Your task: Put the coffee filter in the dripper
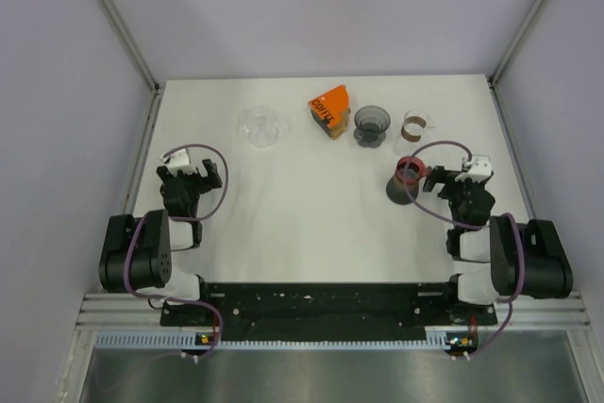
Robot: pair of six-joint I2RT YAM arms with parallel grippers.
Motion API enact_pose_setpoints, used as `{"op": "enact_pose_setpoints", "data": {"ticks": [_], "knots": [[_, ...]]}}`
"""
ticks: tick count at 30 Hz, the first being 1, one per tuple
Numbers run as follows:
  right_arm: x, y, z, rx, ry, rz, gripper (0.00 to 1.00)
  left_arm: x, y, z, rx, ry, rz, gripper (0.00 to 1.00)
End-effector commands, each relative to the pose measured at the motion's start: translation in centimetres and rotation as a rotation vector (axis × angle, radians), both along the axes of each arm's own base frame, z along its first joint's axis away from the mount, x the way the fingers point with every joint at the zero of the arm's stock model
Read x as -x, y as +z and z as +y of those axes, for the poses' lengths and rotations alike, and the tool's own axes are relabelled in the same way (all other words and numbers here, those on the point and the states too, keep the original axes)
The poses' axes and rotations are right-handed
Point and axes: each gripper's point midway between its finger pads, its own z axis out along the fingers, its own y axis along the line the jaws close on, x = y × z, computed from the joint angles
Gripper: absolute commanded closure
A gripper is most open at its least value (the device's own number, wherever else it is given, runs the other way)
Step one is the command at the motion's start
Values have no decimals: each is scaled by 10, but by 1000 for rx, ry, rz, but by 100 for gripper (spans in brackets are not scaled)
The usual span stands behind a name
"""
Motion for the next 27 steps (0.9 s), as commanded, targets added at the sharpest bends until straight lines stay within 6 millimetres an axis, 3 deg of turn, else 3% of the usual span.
{"op": "enact_pose_setpoints", "data": {"ticks": [1,3,4,9,12,16,19,20,24,27], "knots": [[0,31,-17,-30,-117,-47,1,-7,19,2,-19,5,-66,1],[-2,49,-24,-65,-171,-29,1,-7,18,1,-20,0,-65,1],[-2,67,-24,-84,-171,-44,1,-8,18,-3,-25,-27,-63,1],[-11,124,-10,-134,-105,32,1,-4,30,1,-11,-4,-73,1],[-7,125,-7,-153,-104,176,2,-1,50,12,16,60,-35,1],[6,111,5,-154,-65,420,6,3,100,16,-75,54,-43,1],[15,101,16,-111,-39,529,11,14,124,11,-139,2,3,1],[17,97,19,-88,-38,551,12,16,140,7,-152,-21,4,1],[19,87,48,-84,72,598,23,33,157,2,-158,-61,158,1],[13,80,59,-97,113,637,31,44,165,-2,-155,-86,215,3]]}}
